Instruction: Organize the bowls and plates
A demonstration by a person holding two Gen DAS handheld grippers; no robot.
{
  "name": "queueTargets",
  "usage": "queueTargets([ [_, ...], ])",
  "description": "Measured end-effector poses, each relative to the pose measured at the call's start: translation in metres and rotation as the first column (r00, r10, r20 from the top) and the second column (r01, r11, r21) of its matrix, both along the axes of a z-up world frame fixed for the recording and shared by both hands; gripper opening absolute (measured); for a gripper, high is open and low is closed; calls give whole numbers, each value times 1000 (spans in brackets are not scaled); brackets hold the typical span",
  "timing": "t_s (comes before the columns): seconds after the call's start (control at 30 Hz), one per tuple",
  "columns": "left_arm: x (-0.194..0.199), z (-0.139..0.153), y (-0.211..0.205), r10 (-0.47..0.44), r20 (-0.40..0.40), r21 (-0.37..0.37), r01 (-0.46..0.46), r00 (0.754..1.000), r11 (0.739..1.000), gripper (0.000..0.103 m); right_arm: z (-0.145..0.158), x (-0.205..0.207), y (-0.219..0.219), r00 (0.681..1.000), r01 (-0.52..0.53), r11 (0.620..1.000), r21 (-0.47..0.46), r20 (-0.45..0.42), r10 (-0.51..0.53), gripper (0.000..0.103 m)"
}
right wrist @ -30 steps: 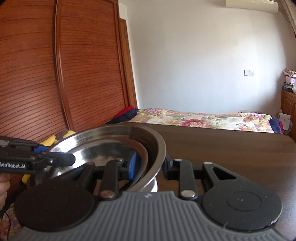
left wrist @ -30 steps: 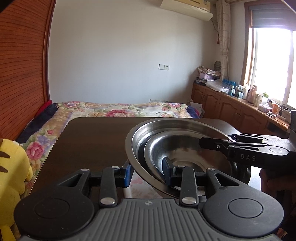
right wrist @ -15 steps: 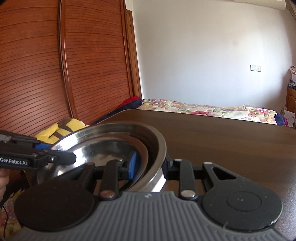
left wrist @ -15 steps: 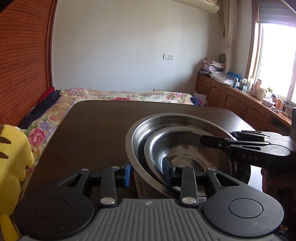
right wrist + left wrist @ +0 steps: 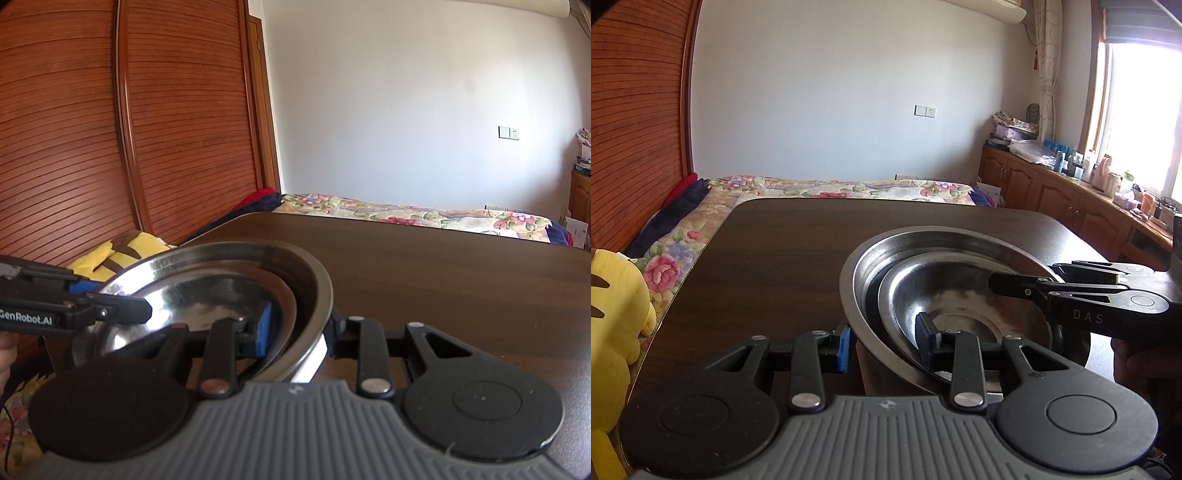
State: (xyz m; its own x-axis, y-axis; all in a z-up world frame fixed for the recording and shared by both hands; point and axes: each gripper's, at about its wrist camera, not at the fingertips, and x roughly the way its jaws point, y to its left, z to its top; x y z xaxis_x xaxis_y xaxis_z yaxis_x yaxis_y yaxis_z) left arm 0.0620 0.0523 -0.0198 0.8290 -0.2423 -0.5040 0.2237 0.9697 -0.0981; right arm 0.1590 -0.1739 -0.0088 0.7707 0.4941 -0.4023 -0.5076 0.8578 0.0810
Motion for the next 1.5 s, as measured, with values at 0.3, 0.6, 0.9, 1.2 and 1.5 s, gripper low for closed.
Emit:
queueTargets([
  [0.3,4,-1,-3,-14,-12,-22,14,1000,1000,51,0,4,-2,1000,1,1000,8,3,-1,46],
  [0.6,2,9,1,29,27,-7,-29,999,1000,72,9,3,-14,999,39,999,12,32,-40,54],
  [0.9,-4,28,-3,59,94,21,-61,994,998,90,25,-9,-26,994,62,998,29,86,-64,55],
  [1.2,-18,54,-17,43,172,19,-47,984,999,100,40,-25,-37,984,100,995,26,143,-103,73],
  [1.5,-32,64,-39,42,209,51,-54,977,997,103,44,-44,-57,967,185,982,36,173,-188,103],
])
